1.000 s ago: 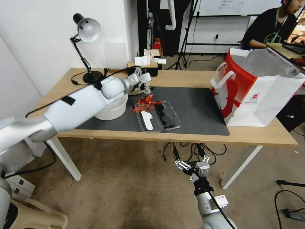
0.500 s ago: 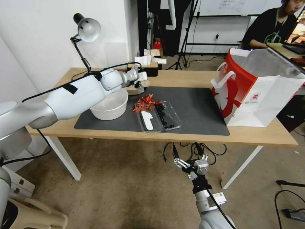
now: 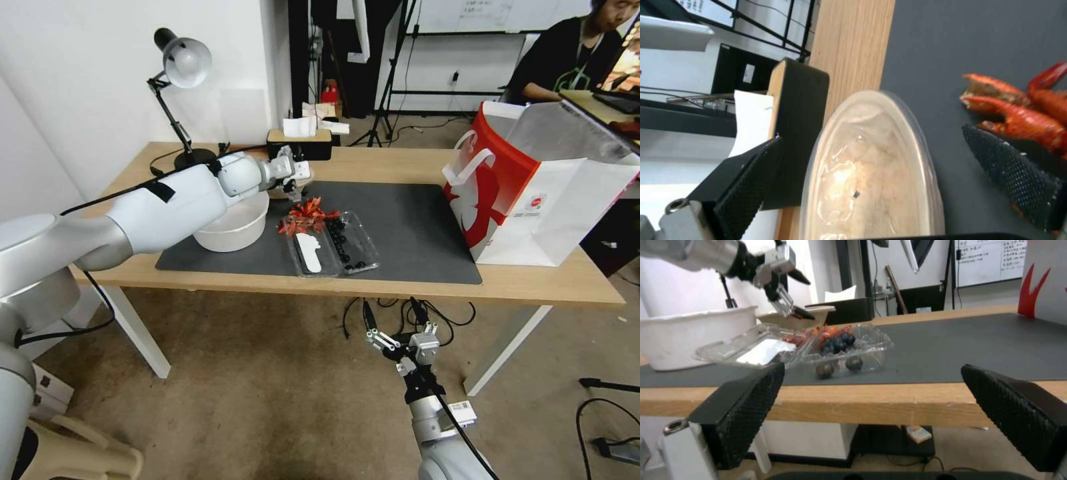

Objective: Pick up the trash from the table and place it into the takeout bag.

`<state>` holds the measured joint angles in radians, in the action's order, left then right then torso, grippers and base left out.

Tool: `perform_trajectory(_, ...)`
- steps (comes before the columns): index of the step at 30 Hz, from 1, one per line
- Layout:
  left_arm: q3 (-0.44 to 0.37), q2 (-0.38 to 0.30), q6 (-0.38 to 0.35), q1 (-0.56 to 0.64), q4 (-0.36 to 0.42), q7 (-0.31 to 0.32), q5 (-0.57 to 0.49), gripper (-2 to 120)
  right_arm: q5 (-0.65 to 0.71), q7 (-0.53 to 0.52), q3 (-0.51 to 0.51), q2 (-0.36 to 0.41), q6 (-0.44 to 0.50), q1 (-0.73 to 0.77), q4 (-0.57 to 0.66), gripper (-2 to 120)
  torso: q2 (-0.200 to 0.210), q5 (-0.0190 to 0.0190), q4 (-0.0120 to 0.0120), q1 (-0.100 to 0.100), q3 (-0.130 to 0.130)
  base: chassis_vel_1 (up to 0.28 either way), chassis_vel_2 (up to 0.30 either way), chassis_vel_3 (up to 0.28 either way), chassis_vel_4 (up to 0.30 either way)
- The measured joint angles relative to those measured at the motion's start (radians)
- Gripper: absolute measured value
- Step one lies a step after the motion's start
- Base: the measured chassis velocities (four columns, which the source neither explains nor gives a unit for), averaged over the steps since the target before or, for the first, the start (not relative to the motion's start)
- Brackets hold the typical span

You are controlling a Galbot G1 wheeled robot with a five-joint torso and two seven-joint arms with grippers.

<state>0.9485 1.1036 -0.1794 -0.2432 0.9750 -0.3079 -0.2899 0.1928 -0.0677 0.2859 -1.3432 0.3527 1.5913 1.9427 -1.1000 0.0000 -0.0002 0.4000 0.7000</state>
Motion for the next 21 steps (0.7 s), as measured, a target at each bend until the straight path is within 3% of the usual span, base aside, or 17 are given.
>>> perform_trajectory(4,-0.017,0.014,0.018,0.016,-0.038,-0.009,0.026,94,0.0,0.001,-0.002,-0.004,-0.004,0.0,0.012,100,0.0,0.0,0.0003,0.0,0.0,0.0,0.0,0.0,0.0)
perform_trajectory(10,-0.036,0.021,0.03,0.038,-0.058,-0.019,0.057,68,0.002,0.001,-0.011,-0.012,-0.02,-0.005,0.031,100,0.0,0.0,0.0002,0.0,0.0,0.0,0.0,0.0,0.0)
perform_trajectory(16,-0.048,0.02,0.035,0.04,-0.064,-0.022,0.061,51,0.002,0.002,-0.02,-0.019,-0.022,-0.006,0.031,100,0.0,0.0,0.0002,0.0,0.0,0.0,0.0,0.0,0.0)
perform_trajectory(19,-0.058,0.019,0.038,0.043,-0.072,-0.027,0.066,34,0.001,0.002,-0.027,-0.025,-0.026,-0.008,0.032,100,0.0,0.0,0.0002,0.0,0.0,0.0,0.0,0.0,0.0)
perform_trajectory(21,-0.059,0.019,0.039,0.044,-0.072,-0.028,0.067,33,0.001,0.002,-0.028,-0.026,-0.026,-0.009,0.032,100,0.0,0.0,0.0002,0.0,0.0,0.0,0.0,0.0,0.0)
